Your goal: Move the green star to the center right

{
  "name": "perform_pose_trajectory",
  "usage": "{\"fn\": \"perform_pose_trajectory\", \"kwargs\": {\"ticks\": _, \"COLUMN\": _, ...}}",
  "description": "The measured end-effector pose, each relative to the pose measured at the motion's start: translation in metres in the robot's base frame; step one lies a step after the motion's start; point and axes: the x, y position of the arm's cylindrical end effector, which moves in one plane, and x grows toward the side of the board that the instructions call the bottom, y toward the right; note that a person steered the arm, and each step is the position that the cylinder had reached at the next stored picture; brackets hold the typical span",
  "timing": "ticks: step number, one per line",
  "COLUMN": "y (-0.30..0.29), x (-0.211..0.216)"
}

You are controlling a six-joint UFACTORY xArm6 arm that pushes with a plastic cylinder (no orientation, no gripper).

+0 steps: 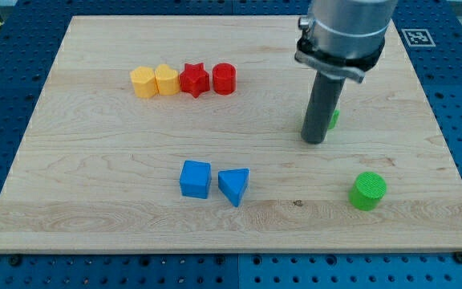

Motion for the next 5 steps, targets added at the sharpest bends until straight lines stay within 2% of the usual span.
{"fn": "perform_pose_trajectory", "kwargs": {"ticks": 3, "y": 0.04, "x": -0.008}}
{"fn": "perform_pose_trajectory", "kwargs": {"ticks": 4, "y": 0.025, "x": -0.002}}
{"fn": "perform_pose_trajectory", "kwargs": {"ticks": 5, "y": -0.019, "x": -0.015}}
